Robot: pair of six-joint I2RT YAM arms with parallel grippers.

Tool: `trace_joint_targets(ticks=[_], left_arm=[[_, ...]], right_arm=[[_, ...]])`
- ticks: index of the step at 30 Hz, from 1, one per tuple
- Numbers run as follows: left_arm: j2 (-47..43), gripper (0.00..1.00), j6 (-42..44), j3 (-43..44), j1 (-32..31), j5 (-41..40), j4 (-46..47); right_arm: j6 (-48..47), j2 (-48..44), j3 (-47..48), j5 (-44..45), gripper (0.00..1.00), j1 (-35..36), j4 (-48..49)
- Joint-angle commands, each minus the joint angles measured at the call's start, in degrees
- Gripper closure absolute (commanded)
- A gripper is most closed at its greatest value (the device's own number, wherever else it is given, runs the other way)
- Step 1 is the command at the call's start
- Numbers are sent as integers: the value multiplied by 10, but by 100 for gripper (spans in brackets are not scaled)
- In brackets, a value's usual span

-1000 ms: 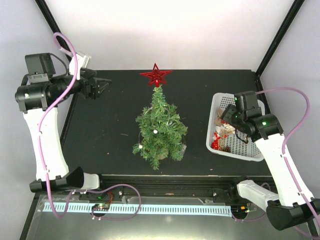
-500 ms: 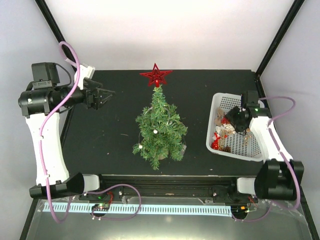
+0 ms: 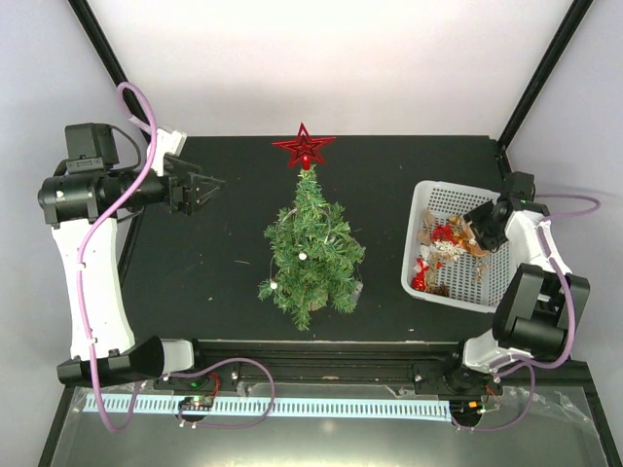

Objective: Decorate the small christmas tree

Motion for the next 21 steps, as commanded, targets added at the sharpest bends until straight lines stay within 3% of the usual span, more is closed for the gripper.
trace_joint_targets(ticks=[1, 9, 15, 21], left_arm=[[-2, 6, -17, 1, 2, 20, 13], [9, 6, -39, 3, 2, 38, 29], [18, 6, -43, -13, 2, 51, 31], [30, 6, -39, -15, 2, 57, 28]], right_arm=[[1, 31, 31, -32, 47, -17, 14], [-13, 62, 72, -31, 56, -28, -4], [-73, 105, 99, -111, 65, -10, -5], [-104, 143, 115, -99, 65, 12, -19]])
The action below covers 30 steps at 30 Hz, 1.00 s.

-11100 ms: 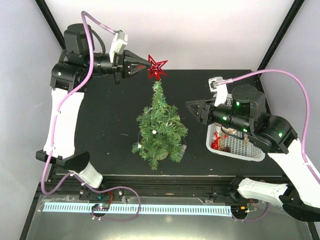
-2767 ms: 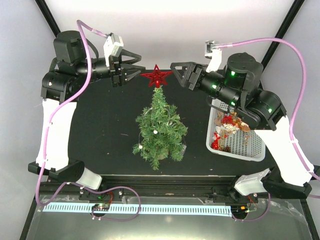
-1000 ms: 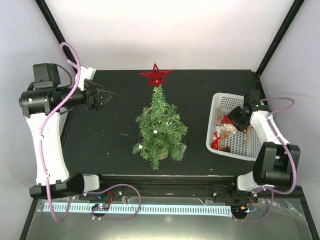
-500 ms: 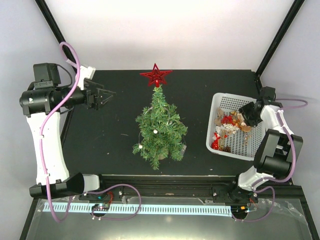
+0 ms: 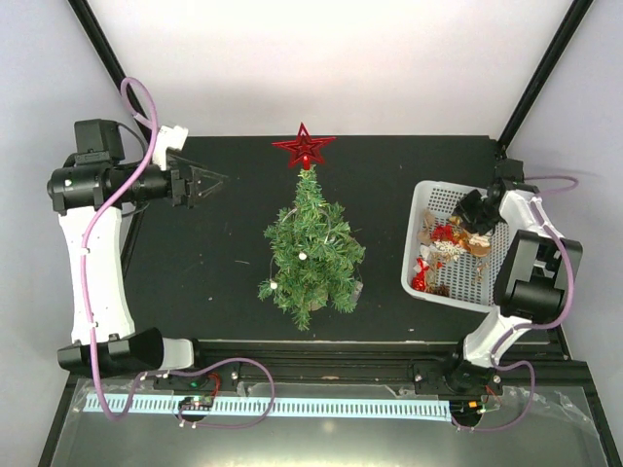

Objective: Decorate the small christmas tree

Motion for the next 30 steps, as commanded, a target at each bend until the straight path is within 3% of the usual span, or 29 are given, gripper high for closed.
trace_joint_targets(ticks=[1, 9, 15, 26, 30], left_arm=[[10, 6, -1, 5, 2, 18, 8], [15, 6, 3, 7, 2, 19, 2], [14, 6, 29, 8, 2, 10, -14], [17, 3, 34, 6, 1, 9, -16], [18, 3, 29, 7, -1, 12, -12]], right_arm=[[-37, 19, 14, -19, 65, 11, -15], [-63, 68, 61, -4, 64, 40, -41], [-129, 87, 109, 85, 65, 67, -74], [-182, 89, 91, 177, 65, 86, -78], [-184, 91, 83, 155, 65, 89, -70]])
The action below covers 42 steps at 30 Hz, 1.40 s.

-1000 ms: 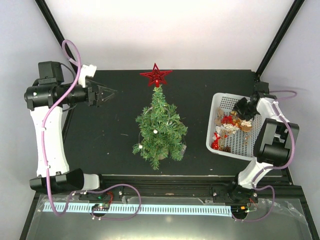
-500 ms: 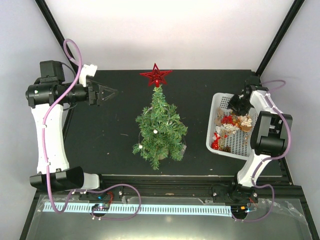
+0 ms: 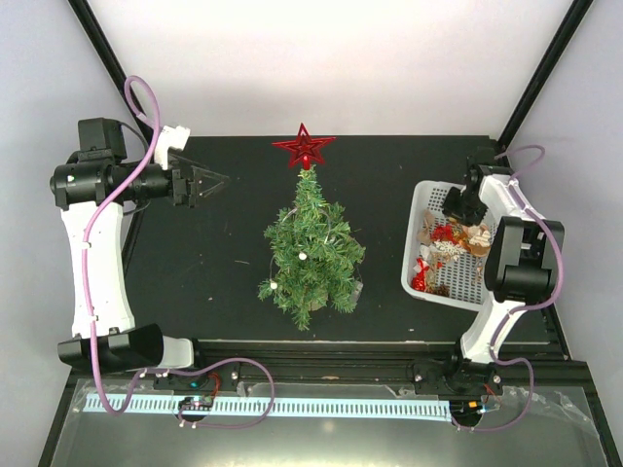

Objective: Decorate the small christmas tree

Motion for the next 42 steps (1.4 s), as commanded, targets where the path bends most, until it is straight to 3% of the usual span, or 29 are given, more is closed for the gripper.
trace_joint_targets(ticks=[1, 20, 34, 42], left_arm=[[2, 3, 5, 8, -1, 9, -5], [-7, 3, 8, -8, -4, 10, -7], [-10, 3, 3, -13, -4, 12, -3], [-4, 3, -2, -12, -4, 21, 1]], right_arm=[[-19, 10, -12, -2, 65, 8, 4], [-30, 60, -3, -8, 65, 30, 2], [-22, 66, 6, 19, 89, 30, -5], [-14, 39, -3, 47, 93, 30, -12]])
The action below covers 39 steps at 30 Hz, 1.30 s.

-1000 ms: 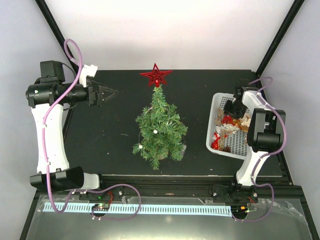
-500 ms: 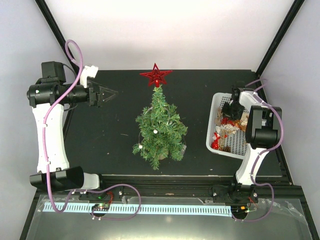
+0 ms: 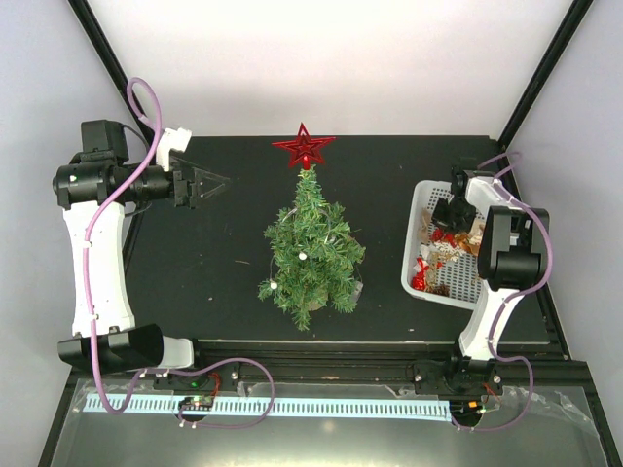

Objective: Decorate the small christmas tree

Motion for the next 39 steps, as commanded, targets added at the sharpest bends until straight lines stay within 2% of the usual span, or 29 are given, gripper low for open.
trace_joint_targets(ticks=[1, 14, 24, 30, 39], left_arm=[[-3, 2, -2, 4, -2, 21, 1], [3, 1, 1, 16, -3, 29, -3], [-4, 1, 5, 17, -3, 34, -11], [-11, 1, 5, 12, -7, 37, -10], [-28, 1, -1, -7, -13, 36, -2]], right_arm=[[8, -28, 4, 35, 93, 1, -9], [21, -113, -33, 89, 99, 1, -26], [35, -266, -106, 61, 99, 11, -40], [43, -353, -105, 61, 98, 98, -86], [106, -449, -32, 28, 97, 253, -149]])
